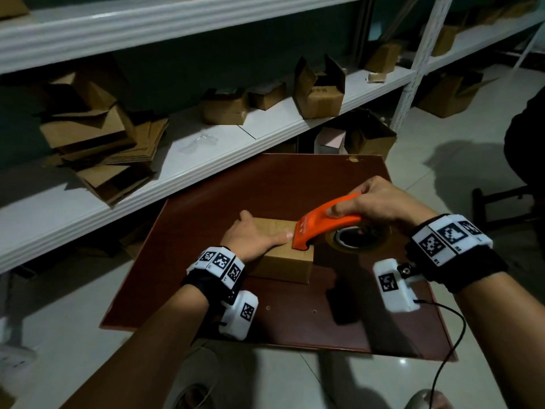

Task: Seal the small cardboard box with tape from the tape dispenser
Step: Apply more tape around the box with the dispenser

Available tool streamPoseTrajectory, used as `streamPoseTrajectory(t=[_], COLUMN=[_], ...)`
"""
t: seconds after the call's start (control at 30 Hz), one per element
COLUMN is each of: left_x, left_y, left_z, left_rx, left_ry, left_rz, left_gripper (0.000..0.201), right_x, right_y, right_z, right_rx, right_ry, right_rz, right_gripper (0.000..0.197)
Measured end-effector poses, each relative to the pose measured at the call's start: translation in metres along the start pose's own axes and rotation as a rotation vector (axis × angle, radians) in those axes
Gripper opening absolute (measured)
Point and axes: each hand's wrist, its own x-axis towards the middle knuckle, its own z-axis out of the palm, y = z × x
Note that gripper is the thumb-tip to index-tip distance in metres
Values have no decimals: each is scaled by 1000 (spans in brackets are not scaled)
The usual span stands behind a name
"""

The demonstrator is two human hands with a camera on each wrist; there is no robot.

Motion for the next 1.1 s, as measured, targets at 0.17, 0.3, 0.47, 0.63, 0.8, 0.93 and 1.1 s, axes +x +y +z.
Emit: streamPoseTrajectory(t=[0.17,0.3,0.47,0.63,0.8,0.93,1.1], left_x=[2,-1,-7,-8,-3,0,7], left_y=[7,10,9,11,12,10,-1], left_z=[-4,-9,-12,-1,10,11,11], left_rx=[-26,3,-16,62,75,43,-13], left_ry=[-24,-38,2,44,148,128,139], left_rz=[-35,-10,22,-16,-3,17,96], left_gripper=[92,55,58,115,98,72,31], right_x=[1,2,1,1,1,-1,-1], right_y=[2,3,4,3,1,1,1], right_z=[1,1,0,0,1,1,-1], right_rx=[12,26,39,25,35,30,42], right_ry=[1,-8,-31,-40,-50,-47,-58], right_rz=[5,15,-8,-19,-23,-27,-21], right_gripper=[39,45,37,33,40,32,32])
